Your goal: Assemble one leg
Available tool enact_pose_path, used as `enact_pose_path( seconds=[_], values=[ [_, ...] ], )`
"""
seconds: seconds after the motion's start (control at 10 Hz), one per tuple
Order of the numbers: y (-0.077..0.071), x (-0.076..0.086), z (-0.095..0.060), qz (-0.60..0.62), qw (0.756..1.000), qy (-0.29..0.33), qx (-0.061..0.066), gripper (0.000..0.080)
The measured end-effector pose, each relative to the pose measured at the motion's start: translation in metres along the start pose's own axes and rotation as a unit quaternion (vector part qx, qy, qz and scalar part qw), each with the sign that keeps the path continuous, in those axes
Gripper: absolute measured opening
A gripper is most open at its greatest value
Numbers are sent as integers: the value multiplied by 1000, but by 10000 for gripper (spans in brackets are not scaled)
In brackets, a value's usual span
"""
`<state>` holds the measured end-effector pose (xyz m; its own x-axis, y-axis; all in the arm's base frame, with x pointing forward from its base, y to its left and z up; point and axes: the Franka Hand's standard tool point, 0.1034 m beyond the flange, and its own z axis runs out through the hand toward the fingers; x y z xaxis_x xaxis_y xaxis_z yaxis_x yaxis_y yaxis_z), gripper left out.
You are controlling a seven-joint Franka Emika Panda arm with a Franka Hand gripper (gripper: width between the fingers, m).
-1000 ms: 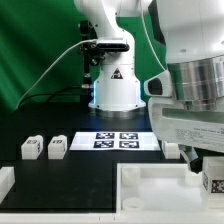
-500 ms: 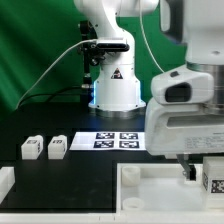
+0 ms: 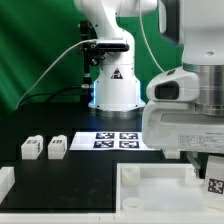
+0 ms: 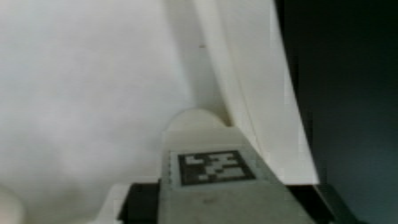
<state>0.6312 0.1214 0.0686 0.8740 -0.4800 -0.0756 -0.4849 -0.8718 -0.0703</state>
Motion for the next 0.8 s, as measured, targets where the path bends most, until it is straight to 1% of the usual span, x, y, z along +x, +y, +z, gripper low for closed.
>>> enact_pose_path(
  seconds=[0.1,0.2,0.3,0.4,0.5,0.6,0.7,0.8],
  values=[
    [0,1,1,80,997,-1,5,295],
    [-1,2,2,171,985,2,9,295],
    [-2,1,3,249,968,6,14,295],
    [-4,1,4,356,934,7,23,295],
    [-5,0,5,425,904,7,38,295],
    [-5,0,5,473,879,8,55,295],
    [-5,0,5,505,861,9,61,295],
    [-5,0,5,504,861,9,61,353]
  ],
)
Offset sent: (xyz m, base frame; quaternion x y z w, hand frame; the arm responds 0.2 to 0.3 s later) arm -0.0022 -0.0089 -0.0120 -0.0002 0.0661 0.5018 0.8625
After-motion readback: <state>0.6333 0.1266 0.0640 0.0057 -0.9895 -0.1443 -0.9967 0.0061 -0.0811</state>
